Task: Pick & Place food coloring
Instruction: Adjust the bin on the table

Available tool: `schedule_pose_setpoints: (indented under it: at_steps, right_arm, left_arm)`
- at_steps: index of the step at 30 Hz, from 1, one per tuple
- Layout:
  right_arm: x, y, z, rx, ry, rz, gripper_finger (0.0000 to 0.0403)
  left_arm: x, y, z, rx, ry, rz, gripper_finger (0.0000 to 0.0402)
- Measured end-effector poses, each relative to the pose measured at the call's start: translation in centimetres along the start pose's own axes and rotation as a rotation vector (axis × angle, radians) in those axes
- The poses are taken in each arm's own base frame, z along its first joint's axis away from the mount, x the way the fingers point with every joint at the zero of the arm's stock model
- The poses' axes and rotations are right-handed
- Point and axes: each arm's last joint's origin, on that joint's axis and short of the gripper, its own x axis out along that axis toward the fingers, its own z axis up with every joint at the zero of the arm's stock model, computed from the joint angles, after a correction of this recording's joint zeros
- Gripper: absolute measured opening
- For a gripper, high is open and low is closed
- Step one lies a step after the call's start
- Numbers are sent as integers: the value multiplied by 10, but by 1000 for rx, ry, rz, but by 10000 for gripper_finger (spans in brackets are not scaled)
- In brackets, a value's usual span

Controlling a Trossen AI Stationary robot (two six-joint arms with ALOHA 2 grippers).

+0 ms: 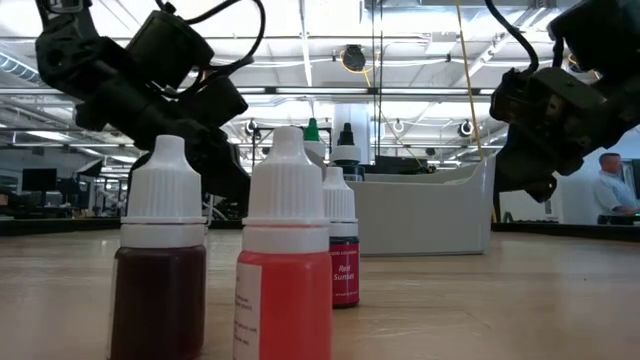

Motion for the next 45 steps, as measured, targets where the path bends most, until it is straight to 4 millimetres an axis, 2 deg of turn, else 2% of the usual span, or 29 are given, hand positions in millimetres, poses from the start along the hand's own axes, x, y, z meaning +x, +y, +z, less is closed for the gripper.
schedule_pose_setpoints:
  at_steps: [4,10,15,18,21,24,27,31,37,45]
  right_arm:
    - [1,0,-1,1,3,-3,0]
    - [4,-2,-5,28,25,-24,0]
    - [7,-4,-9,45,48,-45,0]
    - [8,-5,-10,51,54,-52,0]
    - [8,-5,-10,52,54,-51,0]
    - [8,-5,-10,56,54,-51,0]
    - [8,-5,-10,60,53,-51,0]
    - [8,-4,-10,67,46,-46,0]
    - [8,-2,-8,66,29,-30,0]
    - [12,2,-7,80,-54,-30,0]
  left_arm:
    - [2,6,3,-9,-9,12,9]
    - [5,6,9,27,14,-62,6]
    - [3,10,6,55,101,54,5]
    - [-3,10,4,40,170,56,6]
    - [-8,-1,1,15,212,-85,8]
    - [-8,-22,-1,44,210,-216,4]
    - [-7,-38,-5,103,201,-238,6]
    - [-7,-48,3,123,119,-239,4]
    - [-4,-46,14,134,85,-213,3]
    - [3,-32,32,151,44,-163,4]
